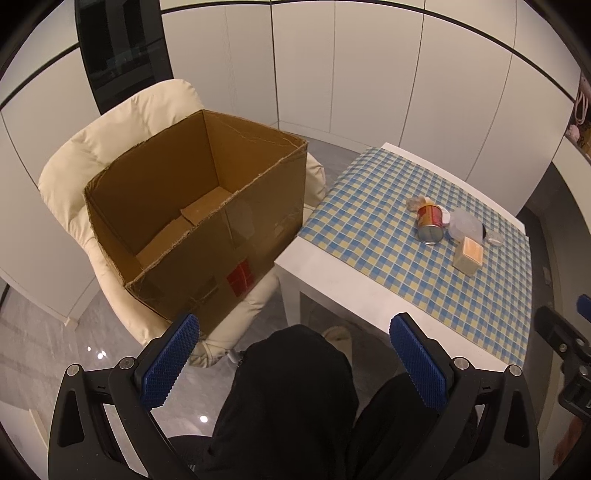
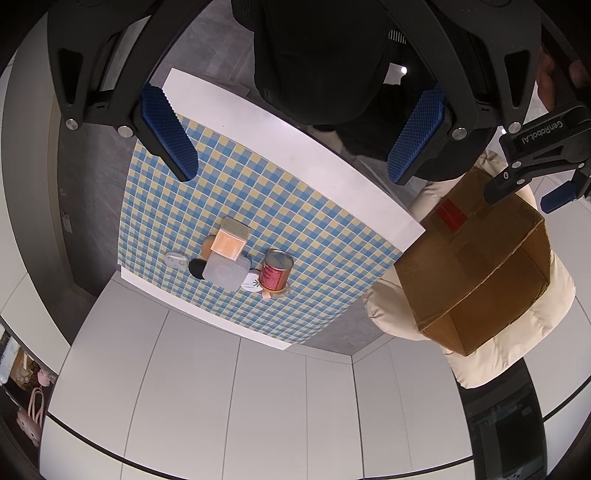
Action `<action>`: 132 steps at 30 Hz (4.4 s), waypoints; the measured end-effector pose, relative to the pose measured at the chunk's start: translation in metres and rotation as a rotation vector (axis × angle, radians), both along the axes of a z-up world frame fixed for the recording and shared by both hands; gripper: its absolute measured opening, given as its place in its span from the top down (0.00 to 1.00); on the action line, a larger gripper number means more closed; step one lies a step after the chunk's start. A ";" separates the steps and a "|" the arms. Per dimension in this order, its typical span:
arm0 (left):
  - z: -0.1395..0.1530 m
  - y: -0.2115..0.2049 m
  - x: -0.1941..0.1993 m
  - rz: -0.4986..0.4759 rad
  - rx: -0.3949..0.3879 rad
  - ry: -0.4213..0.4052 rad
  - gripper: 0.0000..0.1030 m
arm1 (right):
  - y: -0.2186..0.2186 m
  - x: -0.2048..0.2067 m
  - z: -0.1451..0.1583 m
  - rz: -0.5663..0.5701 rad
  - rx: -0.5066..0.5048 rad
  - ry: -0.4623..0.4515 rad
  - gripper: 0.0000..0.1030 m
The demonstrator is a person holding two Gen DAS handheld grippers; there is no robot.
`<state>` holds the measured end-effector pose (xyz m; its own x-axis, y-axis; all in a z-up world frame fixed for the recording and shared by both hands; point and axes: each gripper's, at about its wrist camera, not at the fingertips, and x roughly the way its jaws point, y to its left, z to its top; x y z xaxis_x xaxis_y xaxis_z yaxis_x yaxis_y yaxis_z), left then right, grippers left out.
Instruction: Organize objects
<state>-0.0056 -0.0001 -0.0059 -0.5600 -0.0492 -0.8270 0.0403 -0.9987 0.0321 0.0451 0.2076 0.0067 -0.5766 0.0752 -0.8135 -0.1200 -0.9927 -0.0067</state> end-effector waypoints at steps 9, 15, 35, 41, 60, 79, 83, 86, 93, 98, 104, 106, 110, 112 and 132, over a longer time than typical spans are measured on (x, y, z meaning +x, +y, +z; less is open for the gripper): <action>0.001 0.012 0.000 -0.033 -0.022 0.012 0.01 | 0.004 0.005 0.001 0.012 0.012 0.014 0.00; 0.004 0.027 0.001 -0.073 -0.025 0.026 0.01 | 0.013 0.013 0.001 0.009 0.013 0.031 0.00; 0.010 0.092 0.006 -0.245 -0.014 0.045 0.01 | 0.070 0.046 0.001 -0.121 0.012 0.055 0.00; 0.008 0.113 0.004 -0.323 -0.001 0.028 0.01 | 0.092 0.054 0.000 -0.180 -0.012 0.043 0.00; -0.011 0.144 -0.044 -0.382 0.029 -0.056 0.01 | 0.126 0.015 -0.027 -0.253 -0.040 -0.021 0.00; -0.072 0.166 -0.152 -0.322 0.007 -0.165 0.11 | 0.143 -0.099 -0.097 -0.223 -0.094 -0.109 0.08; -0.092 0.172 -0.171 -0.319 0.005 -0.200 0.17 | 0.146 -0.123 -0.118 -0.236 -0.113 -0.135 0.11; -0.100 0.172 -0.181 -0.313 0.013 -0.204 0.17 | 0.146 -0.143 -0.136 -0.238 -0.124 -0.167 0.12; -0.120 0.180 -0.204 -0.333 0.004 -0.235 0.17 | 0.145 -0.177 -0.177 -0.231 -0.114 -0.222 0.12; -0.136 0.185 -0.216 -0.338 0.002 -0.257 0.16 | 0.150 -0.194 -0.203 -0.249 -0.127 -0.254 0.19; -0.151 0.201 -0.230 -0.343 0.020 -0.266 0.09 | 0.161 -0.205 -0.225 -0.243 -0.161 -0.310 0.45; -0.155 0.209 -0.235 -0.347 0.022 -0.264 0.06 | 0.165 -0.202 -0.224 -0.231 -0.151 -0.303 0.47; -0.165 0.233 -0.246 -0.350 0.014 -0.272 0.03 | 0.175 -0.194 -0.224 -0.222 -0.126 -0.306 0.48; -0.171 0.243 -0.251 -0.348 0.014 -0.271 0.03 | 0.181 -0.190 -0.225 -0.226 -0.129 -0.308 0.48; -0.164 0.235 -0.244 -0.328 0.043 -0.343 0.48 | 0.179 -0.166 -0.167 -0.224 -0.142 -0.237 0.48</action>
